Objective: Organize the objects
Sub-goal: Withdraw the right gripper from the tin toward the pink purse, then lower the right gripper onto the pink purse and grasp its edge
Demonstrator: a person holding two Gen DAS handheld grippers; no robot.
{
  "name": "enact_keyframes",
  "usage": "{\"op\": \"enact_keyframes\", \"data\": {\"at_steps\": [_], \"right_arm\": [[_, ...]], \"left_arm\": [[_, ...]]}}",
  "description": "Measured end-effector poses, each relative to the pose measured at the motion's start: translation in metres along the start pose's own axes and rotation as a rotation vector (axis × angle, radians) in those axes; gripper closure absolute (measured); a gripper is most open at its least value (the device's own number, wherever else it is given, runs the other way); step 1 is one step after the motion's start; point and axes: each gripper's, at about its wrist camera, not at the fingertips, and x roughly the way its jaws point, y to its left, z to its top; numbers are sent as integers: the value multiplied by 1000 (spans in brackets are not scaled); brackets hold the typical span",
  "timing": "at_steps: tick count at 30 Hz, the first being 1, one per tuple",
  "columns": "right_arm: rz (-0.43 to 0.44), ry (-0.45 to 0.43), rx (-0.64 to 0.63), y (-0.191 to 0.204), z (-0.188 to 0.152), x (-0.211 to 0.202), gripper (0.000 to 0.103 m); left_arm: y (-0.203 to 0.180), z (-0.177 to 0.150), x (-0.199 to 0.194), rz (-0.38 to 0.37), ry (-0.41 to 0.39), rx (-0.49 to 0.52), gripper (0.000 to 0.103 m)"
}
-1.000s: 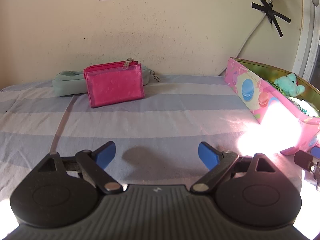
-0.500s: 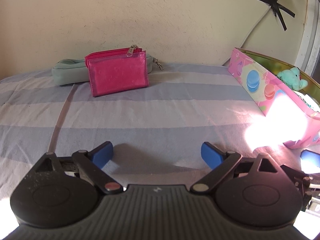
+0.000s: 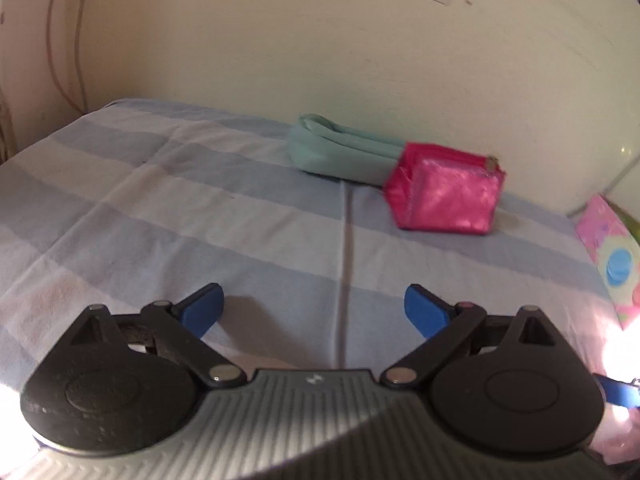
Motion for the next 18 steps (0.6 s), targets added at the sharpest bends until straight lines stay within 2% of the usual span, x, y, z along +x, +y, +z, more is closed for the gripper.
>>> {"op": "enact_keyframes", "data": {"at_steps": [1,2,4,6,13,15,18], "right_arm": [[7,-6,-15,2,7,9,28],[21,-13,-20,3,17,23,24],[14,-12,11,0,35,46,22],[8,-20,48,-8,54,62,31],[37,-211,257,-45,123,78,27],[21,-224,281,-50,142,87,27],[18,-197,312,-55,163,105,27]], "left_arm": [[3,1,1,24,-10,-22,5],[5,4,3,31,-14,-36,4],[10,5,4,33,-27,-72,2],[12,5,4,28,-38,-93,0],[14,6,7,37,-45,-123,0],[15,6,6,36,-45,-131,0],[16,6,6,37,-46,-137,0]]}}
